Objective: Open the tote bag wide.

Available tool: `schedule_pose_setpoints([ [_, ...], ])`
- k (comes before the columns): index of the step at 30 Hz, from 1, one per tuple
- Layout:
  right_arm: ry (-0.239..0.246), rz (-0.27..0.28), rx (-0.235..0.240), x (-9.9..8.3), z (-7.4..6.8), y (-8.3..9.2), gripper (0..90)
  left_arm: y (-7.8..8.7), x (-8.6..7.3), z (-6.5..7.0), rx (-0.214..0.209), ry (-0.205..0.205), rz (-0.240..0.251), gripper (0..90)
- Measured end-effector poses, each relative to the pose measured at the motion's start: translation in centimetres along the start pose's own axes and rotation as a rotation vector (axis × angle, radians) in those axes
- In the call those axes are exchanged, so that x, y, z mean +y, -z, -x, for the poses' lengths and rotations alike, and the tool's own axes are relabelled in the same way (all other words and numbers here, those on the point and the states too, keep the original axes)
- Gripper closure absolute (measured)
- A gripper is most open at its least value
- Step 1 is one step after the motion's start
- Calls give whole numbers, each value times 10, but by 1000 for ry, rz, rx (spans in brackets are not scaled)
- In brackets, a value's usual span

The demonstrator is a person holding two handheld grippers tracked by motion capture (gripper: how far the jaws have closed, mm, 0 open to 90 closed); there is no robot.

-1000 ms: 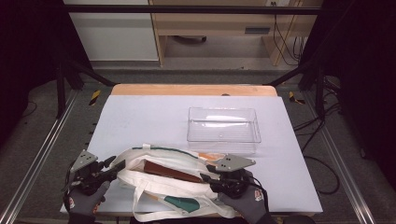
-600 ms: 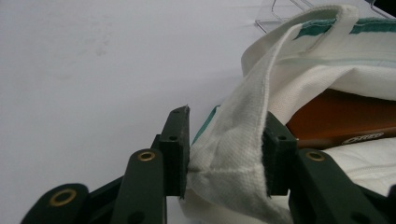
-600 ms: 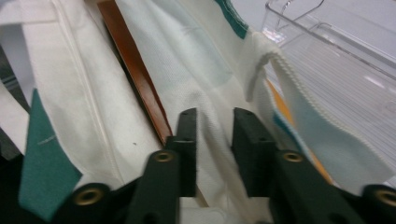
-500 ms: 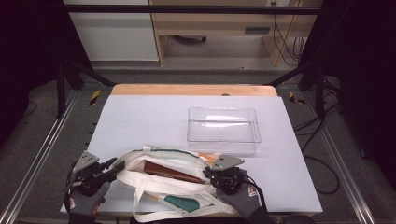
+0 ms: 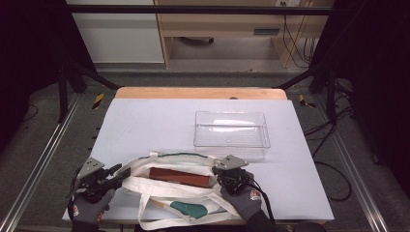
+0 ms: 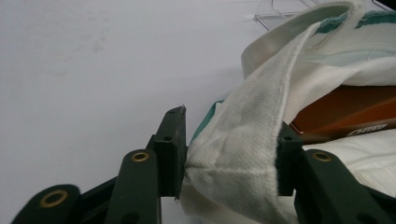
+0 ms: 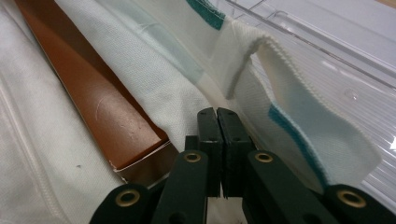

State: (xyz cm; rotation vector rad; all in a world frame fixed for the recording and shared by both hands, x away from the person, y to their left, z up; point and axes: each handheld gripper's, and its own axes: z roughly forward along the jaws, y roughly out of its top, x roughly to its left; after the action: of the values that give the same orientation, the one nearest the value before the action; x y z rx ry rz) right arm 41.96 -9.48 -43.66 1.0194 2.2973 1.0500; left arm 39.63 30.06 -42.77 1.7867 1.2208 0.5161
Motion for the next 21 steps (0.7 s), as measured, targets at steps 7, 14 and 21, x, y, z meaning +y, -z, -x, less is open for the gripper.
schedule_pose_setpoints([
  [7, -25, 112, 69, 6, 5, 34, 784, 45, 16, 8, 0, -8, 179, 446],
  [14, -2, 142, 145, 4, -8, 59, 742, 44, 27, 32, -35, -100, 171, 520],
  [21, -14, 95, 196, -5, -21, 49, 749, 1, 30, 56, -27, -188, 51, 535],
])
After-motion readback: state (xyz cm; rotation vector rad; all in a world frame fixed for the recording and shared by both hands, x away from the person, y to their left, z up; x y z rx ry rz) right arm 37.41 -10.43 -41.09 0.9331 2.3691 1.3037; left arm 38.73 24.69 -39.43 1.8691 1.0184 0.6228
